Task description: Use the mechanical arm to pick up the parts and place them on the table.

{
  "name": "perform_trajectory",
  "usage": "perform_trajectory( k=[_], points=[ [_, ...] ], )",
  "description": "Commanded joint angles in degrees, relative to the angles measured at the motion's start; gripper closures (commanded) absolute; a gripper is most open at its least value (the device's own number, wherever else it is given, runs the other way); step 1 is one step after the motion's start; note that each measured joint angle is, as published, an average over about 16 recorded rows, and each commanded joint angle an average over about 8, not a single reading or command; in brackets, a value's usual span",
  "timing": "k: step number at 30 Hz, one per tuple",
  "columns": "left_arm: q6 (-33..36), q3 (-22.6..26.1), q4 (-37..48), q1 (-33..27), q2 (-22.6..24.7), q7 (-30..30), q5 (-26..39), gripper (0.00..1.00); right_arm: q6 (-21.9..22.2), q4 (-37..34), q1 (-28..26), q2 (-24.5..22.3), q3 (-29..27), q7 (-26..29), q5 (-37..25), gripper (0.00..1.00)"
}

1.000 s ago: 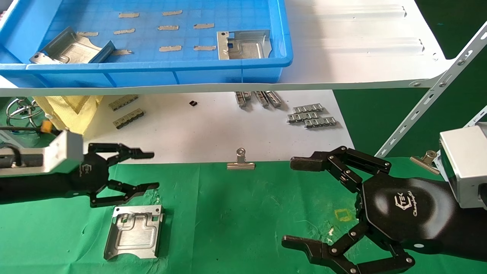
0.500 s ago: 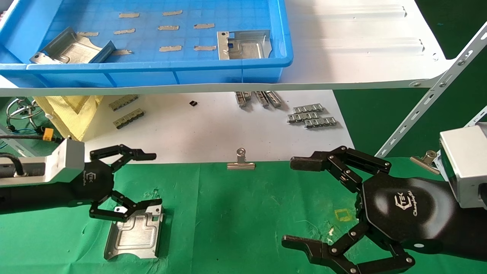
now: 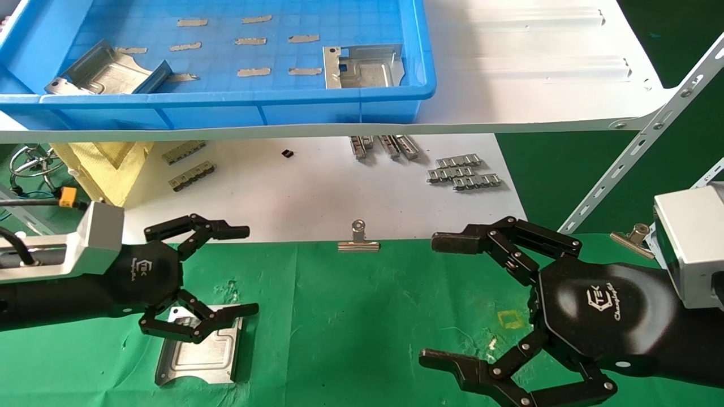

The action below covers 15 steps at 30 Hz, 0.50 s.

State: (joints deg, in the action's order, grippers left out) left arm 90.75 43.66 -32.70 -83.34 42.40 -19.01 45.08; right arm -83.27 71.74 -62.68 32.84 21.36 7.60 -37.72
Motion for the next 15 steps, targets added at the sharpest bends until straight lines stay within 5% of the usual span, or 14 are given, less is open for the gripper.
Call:
perform_trajectory(
  k=[1,15],
  points=[
    [-0.22,-1.21,-1.8,0.96,-0.32,1.31,-0.14,0.0,0.0,0.0,0.0,0.0,0.0,0.0,0.0,0.0],
    [-1.79,-9.8,-14.49,7.72,-2.62,10.55,-1.14,0.0,0.0,0.0,0.0,0.0,0.0,0.0,0.0,0.0]
  ],
)
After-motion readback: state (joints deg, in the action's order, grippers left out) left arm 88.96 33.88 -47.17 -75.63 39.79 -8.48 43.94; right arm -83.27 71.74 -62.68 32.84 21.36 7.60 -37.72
